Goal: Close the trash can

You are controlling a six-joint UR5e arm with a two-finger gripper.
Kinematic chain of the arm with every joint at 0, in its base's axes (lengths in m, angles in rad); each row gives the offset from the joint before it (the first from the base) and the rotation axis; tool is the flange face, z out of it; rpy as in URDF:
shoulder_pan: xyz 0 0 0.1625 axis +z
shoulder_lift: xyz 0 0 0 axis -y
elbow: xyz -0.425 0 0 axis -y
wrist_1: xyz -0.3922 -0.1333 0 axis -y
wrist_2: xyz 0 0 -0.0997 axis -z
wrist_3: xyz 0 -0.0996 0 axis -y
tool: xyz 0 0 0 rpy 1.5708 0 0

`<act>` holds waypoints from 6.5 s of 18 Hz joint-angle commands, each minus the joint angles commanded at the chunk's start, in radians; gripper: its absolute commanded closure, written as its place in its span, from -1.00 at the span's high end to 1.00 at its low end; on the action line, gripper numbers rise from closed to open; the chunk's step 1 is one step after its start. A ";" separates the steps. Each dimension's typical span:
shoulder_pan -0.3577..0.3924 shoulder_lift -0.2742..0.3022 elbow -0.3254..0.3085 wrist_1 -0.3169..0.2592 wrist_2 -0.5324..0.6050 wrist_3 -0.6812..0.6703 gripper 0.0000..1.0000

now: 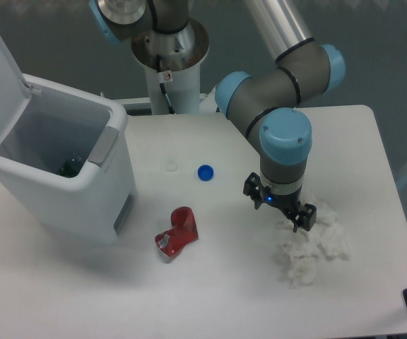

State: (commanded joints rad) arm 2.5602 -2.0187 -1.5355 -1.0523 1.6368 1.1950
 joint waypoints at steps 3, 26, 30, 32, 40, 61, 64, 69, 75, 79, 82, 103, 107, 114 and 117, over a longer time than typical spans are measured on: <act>0.000 0.002 0.002 0.000 -0.005 -0.002 1.00; -0.037 0.259 -0.017 -0.009 -0.142 -0.360 -0.41; -0.061 0.362 -0.031 -0.046 -0.181 -0.428 -1.00; -0.084 0.399 -0.031 -0.048 -0.208 -0.520 -1.00; -0.167 0.554 -0.028 -0.005 -0.377 -0.784 -1.00; -0.670 0.653 0.003 -0.079 -0.492 -0.623 -1.00; -0.681 0.652 -0.003 -0.123 -0.488 -0.623 -1.00; -0.701 0.667 0.003 -0.208 -0.393 -0.627 -1.00; -0.701 0.687 0.011 -0.270 -0.286 -0.640 -1.00; -0.701 0.683 0.012 -0.270 -0.218 -0.663 -1.00; -0.699 0.677 0.015 -0.267 -0.198 -0.664 -1.00; -0.571 0.626 0.005 -0.258 -0.166 -0.664 -1.00; -0.548 0.607 0.003 -0.256 -0.170 -0.669 -1.00; -0.503 0.574 0.000 -0.229 -0.173 -0.670 -1.00; -0.492 0.566 -0.021 -0.206 -0.172 -0.670 -1.00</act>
State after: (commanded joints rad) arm 2.0677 -1.4527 -1.5569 -1.2579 1.4649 0.5246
